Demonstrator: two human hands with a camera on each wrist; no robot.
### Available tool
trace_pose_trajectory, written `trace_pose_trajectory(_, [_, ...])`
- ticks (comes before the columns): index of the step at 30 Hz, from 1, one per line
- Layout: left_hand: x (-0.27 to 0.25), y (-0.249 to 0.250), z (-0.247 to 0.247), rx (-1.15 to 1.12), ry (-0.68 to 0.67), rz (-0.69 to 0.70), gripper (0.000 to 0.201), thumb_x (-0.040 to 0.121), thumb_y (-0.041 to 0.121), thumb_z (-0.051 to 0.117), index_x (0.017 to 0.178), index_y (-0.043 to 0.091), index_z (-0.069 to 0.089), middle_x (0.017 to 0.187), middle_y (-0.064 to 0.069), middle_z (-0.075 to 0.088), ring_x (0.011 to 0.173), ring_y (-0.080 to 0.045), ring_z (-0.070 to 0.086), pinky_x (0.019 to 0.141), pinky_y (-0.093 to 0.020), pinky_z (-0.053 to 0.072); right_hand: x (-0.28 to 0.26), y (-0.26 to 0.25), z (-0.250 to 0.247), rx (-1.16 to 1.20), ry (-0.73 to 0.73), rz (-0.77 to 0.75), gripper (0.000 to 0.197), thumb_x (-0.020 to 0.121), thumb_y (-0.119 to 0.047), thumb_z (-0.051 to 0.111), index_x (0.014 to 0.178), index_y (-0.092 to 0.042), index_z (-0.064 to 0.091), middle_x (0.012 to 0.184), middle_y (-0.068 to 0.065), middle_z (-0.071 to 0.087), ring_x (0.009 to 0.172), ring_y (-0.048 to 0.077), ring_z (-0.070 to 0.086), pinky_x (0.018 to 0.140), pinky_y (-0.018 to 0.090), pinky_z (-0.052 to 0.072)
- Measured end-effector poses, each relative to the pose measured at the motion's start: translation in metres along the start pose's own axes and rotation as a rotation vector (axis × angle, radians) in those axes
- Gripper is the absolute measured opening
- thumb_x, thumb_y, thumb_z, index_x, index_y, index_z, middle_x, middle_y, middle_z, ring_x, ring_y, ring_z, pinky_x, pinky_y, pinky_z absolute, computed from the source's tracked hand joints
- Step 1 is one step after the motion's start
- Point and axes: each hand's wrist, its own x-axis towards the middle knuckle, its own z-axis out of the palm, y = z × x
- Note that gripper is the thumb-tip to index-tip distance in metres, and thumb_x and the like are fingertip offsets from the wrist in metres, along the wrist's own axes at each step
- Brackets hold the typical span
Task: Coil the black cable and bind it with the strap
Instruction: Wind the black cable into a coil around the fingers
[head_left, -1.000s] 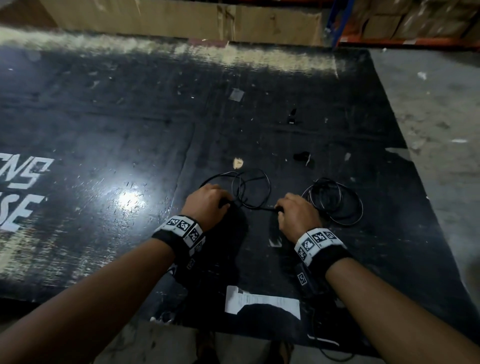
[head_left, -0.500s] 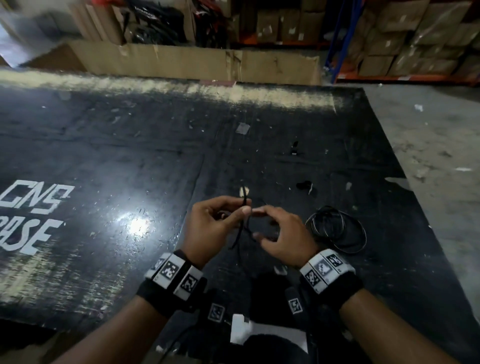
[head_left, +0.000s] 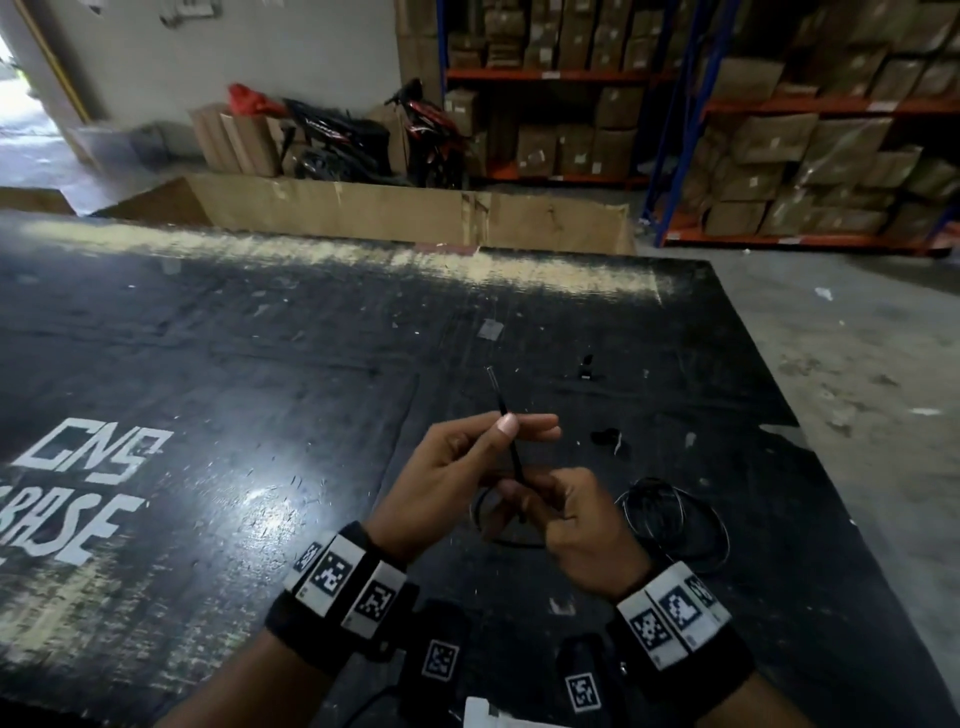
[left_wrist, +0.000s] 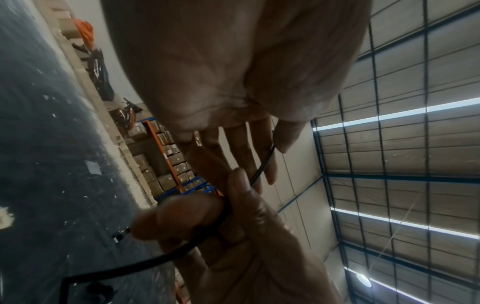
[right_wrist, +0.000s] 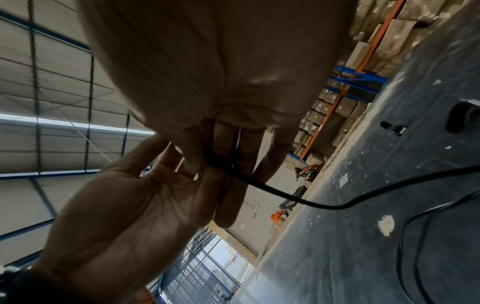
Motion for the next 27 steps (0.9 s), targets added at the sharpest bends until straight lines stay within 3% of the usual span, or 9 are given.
trace_pose_trajectory(3, [0.001,0.003,0.006,-0.028,-0.054,0.005,0.039,0.110,0.015,0.036,0.131,-0.003,0.065,0.132,-0.020,0.070,0.076,-0.015,0.076,0.065,-0.033,0.059,-0.004,-0.001,-0.004,0.058,0.001,-0.008,0.024,0.104,-0.016,0.054,0.110,-0.009,0.076,0.079,0.019,0.079,0.079,0.032,0.077,0.089,0.049,0.060])
trace_pose_trajectory(5, [0.004,0.006,0.007,-0.104,-0.029,-0.002,0.040,0.110,0.022,0.037,0.132,0.004,0.065,0.134,-0.015,0.071,0.099,-0.034,0.076,0.081,-0.049,0.058,-0.007,0.000,-0.005,0.092,-0.001,-0.011,0.028,0.105,-0.017,0.050,0.115,-0.007,0.074,0.075,0.023,0.075,0.074,0.032,0.076,0.086,0.045,0.060])
trace_pose_trajectory(7, [0.011,0.010,0.003,-0.281,0.030,-0.021,0.042,0.108,0.027,0.036,0.134,0.009,0.064,0.136,-0.016,0.069,0.130,-0.031,0.063,0.109,-0.049,0.046,-0.011,0.005,-0.005,0.119,-0.005,0.006,0.032,0.106,-0.018,0.044,0.117,-0.004,0.071,0.070,0.023,0.071,0.069,0.025,0.072,0.080,0.035,0.060])
trace_pose_trajectory(9, [0.020,0.021,-0.006,-0.491,0.057,-0.039,0.044,0.108,0.032,0.034,0.138,0.017,0.062,0.143,-0.014,0.064,0.140,-0.027,0.055,0.121,-0.057,0.031,-0.015,0.010,-0.007,0.110,-0.018,0.028,0.036,0.107,-0.024,0.041,0.114,-0.006,0.072,0.066,0.016,0.067,0.065,0.022,0.068,0.079,0.032,0.058])
trace_pose_trajectory(14, [0.031,0.046,-0.029,-0.733,-0.107,-0.008,0.044,0.103,0.045,0.035,0.144,0.043,0.051,0.160,-0.006,0.048,0.144,-0.039,0.048,0.105,-0.082,0.030,-0.020,0.025,-0.017,0.077,-0.003,0.053,0.036,0.105,-0.026,0.045,0.103,-0.006,0.075,0.058,-0.003,0.057,0.055,0.016,0.055,0.065,0.033,0.048])
trace_pose_trajectory(17, [0.030,0.054,-0.034,-0.784,-0.183,0.001,0.043,0.099,0.045,0.039,0.139,0.043,0.055,0.163,-0.009,0.043,0.144,-0.045,0.045,0.104,-0.086,0.024,-0.017,0.034,-0.028,0.062,-0.007,0.171,0.035,0.107,-0.024,0.044,0.102,-0.006,0.074,0.054,-0.008,0.050,0.052,0.019,0.043,0.052,0.028,0.035])
trace_pose_trajectory(23, [0.020,0.051,-0.035,-0.821,-0.378,-0.072,0.042,0.099,0.043,0.041,0.136,0.038,0.062,0.150,-0.013,0.058,0.140,-0.049,0.048,0.106,-0.088,0.013,-0.002,0.047,-0.053,-0.062,0.063,0.241,0.037,0.107,-0.021,0.044,0.087,-0.010,0.073,0.042,-0.010,0.044,0.038,0.001,0.034,0.044,0.018,0.029])
trace_pose_trajectory(25, [0.014,0.040,-0.026,-0.762,-0.457,-0.176,0.042,0.098,0.043,0.047,0.136,0.036,0.063,0.144,-0.014,0.064,0.135,-0.048,0.054,0.110,-0.085,0.013,0.012,0.042,-0.064,-0.110,0.116,0.221,0.036,0.106,-0.022,0.048,0.083,-0.009,0.072,0.043,-0.011,0.047,0.039,0.000,0.040,0.044,0.019,0.034])
trace_pose_trajectory(27, [0.007,0.027,-0.015,-0.658,-0.526,-0.298,0.047,0.093,0.045,0.059,0.139,0.034,0.062,0.143,-0.016,0.064,0.134,-0.047,0.056,0.115,-0.078,0.019,0.027,0.028,-0.074,-0.197,0.164,0.148,0.031,0.102,-0.023,0.057,0.084,-0.004,0.073,0.059,-0.006,0.063,0.056,0.006,0.058,0.058,0.029,0.050])
